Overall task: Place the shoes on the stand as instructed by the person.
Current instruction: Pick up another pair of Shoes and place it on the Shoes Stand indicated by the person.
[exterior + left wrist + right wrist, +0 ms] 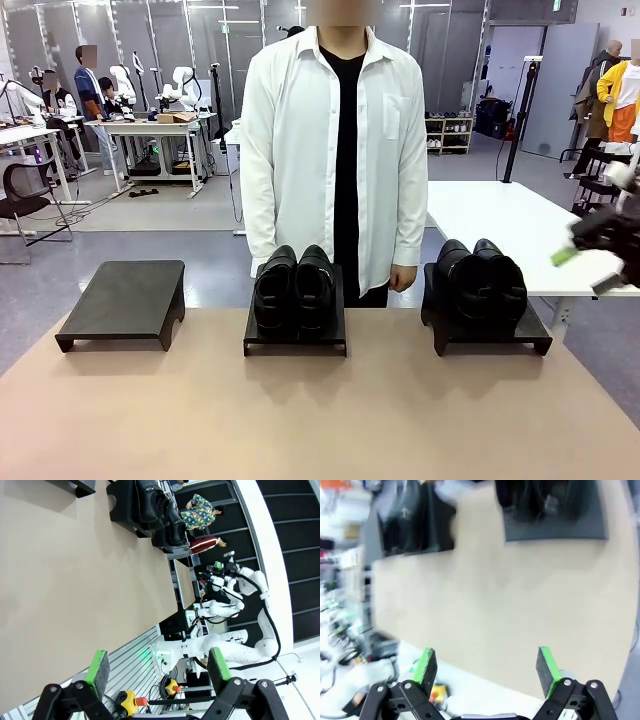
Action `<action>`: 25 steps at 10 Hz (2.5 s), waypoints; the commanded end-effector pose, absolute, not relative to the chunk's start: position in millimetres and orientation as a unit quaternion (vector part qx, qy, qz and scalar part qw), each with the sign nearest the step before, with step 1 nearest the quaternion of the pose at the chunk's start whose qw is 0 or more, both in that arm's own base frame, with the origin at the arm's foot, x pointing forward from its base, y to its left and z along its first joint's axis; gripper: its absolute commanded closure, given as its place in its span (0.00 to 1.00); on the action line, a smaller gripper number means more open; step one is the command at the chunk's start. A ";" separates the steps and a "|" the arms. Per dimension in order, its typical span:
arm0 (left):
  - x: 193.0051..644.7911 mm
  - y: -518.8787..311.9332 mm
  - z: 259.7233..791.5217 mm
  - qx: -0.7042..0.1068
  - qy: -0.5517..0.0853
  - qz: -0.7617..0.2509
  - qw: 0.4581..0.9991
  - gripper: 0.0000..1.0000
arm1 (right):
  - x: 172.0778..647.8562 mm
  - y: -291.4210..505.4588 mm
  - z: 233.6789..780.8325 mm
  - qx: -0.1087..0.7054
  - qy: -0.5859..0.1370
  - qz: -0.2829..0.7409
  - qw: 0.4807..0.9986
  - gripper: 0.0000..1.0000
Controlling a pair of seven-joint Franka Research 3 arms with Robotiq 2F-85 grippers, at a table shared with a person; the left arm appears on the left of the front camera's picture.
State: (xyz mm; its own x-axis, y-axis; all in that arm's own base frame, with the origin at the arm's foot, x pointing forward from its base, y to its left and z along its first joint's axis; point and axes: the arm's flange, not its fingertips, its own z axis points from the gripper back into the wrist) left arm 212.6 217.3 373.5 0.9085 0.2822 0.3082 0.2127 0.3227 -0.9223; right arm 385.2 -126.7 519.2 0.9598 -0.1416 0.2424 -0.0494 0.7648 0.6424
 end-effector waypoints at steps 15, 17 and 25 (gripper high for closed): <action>213.7 219.2 377.1 -0.587 -0.221 0.015 0.779 0.00 | 238.1 -259.6 368.9 0.626 -0.116 -0.016 0.771 0.00; 213.7 219.2 377.1 -0.587 -0.221 0.015 0.779 0.00 | 238.1 -259.6 368.9 0.626 -0.116 -0.016 0.771 0.00; 213.7 219.2 377.1 -0.587 -0.221 0.015 0.779 0.00 | 238.1 -259.6 368.9 0.626 -0.116 -0.016 0.771 0.00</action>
State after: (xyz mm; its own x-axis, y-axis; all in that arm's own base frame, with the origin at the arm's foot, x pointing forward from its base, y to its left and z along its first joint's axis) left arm 212.5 217.4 373.6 0.9085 0.2822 0.3081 0.2126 0.3225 -0.9224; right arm 239.6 -260.9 367.6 0.9755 -0.1635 0.1469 -0.1126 0.2026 0.9728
